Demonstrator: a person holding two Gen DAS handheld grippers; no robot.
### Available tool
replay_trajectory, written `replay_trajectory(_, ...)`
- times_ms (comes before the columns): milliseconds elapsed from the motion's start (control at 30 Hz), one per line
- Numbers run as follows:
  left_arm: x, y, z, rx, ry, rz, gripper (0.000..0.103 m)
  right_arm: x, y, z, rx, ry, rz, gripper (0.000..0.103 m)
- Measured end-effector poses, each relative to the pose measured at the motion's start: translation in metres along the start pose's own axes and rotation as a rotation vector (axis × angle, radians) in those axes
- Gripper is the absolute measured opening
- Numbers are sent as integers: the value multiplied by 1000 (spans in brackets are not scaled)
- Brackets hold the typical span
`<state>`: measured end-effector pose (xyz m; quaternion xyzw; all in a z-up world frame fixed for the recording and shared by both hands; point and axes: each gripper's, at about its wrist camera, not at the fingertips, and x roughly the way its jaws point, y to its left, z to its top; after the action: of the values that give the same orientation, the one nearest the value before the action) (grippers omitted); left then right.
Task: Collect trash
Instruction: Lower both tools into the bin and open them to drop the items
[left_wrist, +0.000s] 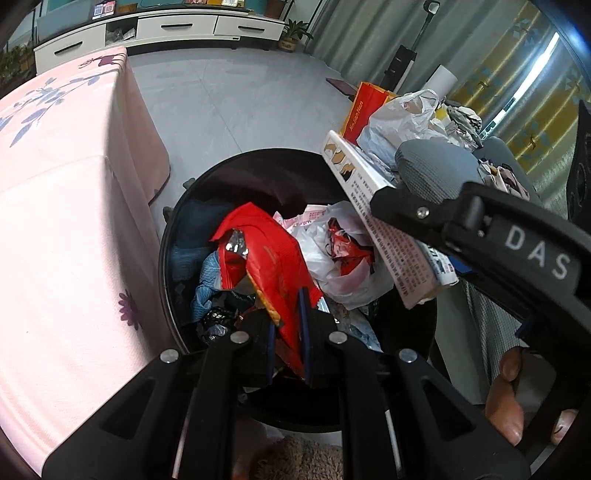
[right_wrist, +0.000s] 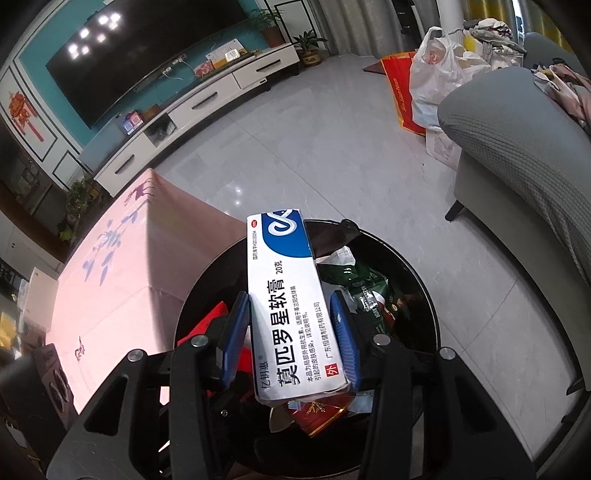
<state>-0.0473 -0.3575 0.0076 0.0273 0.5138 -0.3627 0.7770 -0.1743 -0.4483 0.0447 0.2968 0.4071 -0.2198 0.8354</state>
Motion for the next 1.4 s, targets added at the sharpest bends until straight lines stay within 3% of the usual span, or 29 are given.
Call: replay_trajectory(1400,20,-7,3,-14,36,7,13,34,-6,-5,4,106,-38,48)
